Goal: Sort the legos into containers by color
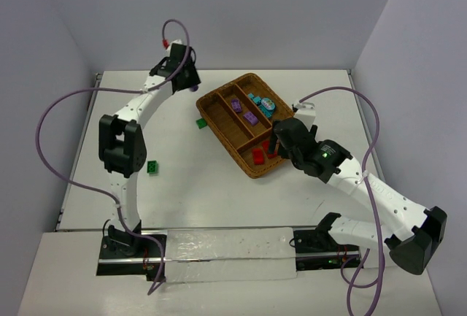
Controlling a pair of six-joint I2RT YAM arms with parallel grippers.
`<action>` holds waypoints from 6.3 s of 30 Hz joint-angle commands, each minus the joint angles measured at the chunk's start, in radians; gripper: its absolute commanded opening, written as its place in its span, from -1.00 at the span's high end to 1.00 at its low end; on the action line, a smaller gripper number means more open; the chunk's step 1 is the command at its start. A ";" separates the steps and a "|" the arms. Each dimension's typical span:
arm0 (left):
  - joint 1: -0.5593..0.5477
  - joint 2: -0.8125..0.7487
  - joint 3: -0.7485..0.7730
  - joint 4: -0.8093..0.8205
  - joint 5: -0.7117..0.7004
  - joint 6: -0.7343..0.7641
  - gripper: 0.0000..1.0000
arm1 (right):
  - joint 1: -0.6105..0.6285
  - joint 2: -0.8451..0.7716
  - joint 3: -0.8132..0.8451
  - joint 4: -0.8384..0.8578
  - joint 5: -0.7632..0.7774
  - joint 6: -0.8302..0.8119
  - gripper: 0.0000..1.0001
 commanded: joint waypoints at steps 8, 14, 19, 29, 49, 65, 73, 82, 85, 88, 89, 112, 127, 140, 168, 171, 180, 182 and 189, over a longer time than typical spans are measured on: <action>-0.237 0.111 0.259 0.043 0.227 0.056 0.97 | 0.010 -0.069 0.012 -0.012 0.044 0.033 -0.65; -0.285 0.168 0.269 0.083 0.275 0.018 0.88 | 0.010 -0.079 0.003 -0.016 0.047 0.036 -0.65; -0.292 0.191 0.241 0.080 0.264 0.000 0.64 | 0.011 -0.090 -0.003 -0.019 0.051 0.036 -0.65; -0.295 0.142 0.174 0.075 0.207 -0.009 -0.51 | 0.010 -0.085 -0.003 -0.014 0.043 0.038 -0.65; -0.137 -0.414 -0.569 0.099 -0.133 -0.141 -0.30 | 0.018 -0.080 -0.011 0.019 0.016 0.029 -0.65; -0.084 -0.199 -0.577 0.218 0.044 -0.259 -0.42 | 0.033 -0.085 -0.007 -0.006 0.034 0.043 -0.65; -0.082 -0.144 -0.559 0.224 -0.013 -0.275 -0.34 | 0.033 -0.083 -0.009 -0.005 0.037 0.041 -0.65; -0.082 -0.159 -0.600 0.275 -0.021 -0.274 -0.31 | 0.033 -0.080 -0.006 -0.003 0.033 0.039 -0.65; -0.082 -0.184 -0.627 0.300 -0.027 -0.268 -0.35 | 0.033 -0.076 -0.006 -0.003 0.032 0.040 -0.65; -0.080 -0.198 -0.632 0.307 -0.042 -0.260 -0.40 | 0.033 -0.075 -0.008 -0.003 0.031 0.042 -0.65; -0.079 -0.198 -0.628 0.305 -0.047 -0.258 -0.40 | 0.033 -0.076 -0.009 -0.002 0.032 0.042 -0.65; -0.057 -0.159 -0.607 0.242 -0.131 -0.256 -0.33 | 0.034 -0.076 -0.009 -0.005 0.033 0.041 -0.65; -0.035 -0.270 -0.655 0.235 -0.220 -0.165 -0.35 | 0.034 -0.074 -0.012 0.000 0.028 0.041 -0.65; -0.042 -0.259 -0.630 0.345 -0.038 0.104 -0.70 | 0.037 -0.055 0.002 0.004 0.022 0.035 -0.65; -0.040 -0.108 -0.568 0.355 -0.041 0.272 0.27 | 0.038 -0.051 0.007 -0.005 0.033 0.035 -0.65; -0.040 -0.146 -0.568 0.343 -0.059 0.266 0.58 | 0.039 -0.052 0.007 -0.005 0.034 0.035 -0.65; -0.057 -0.325 -0.542 0.293 0.008 0.227 0.80 | 0.039 -0.059 0.002 0.003 0.036 0.036 -0.65; -0.086 -0.319 -0.480 0.260 0.003 0.230 0.80 | 0.039 -0.055 0.002 0.005 0.033 0.038 -0.65; -0.168 -0.211 -0.357 0.221 0.029 0.206 0.79 | 0.039 -0.071 -0.006 -0.002 0.042 0.044 -0.65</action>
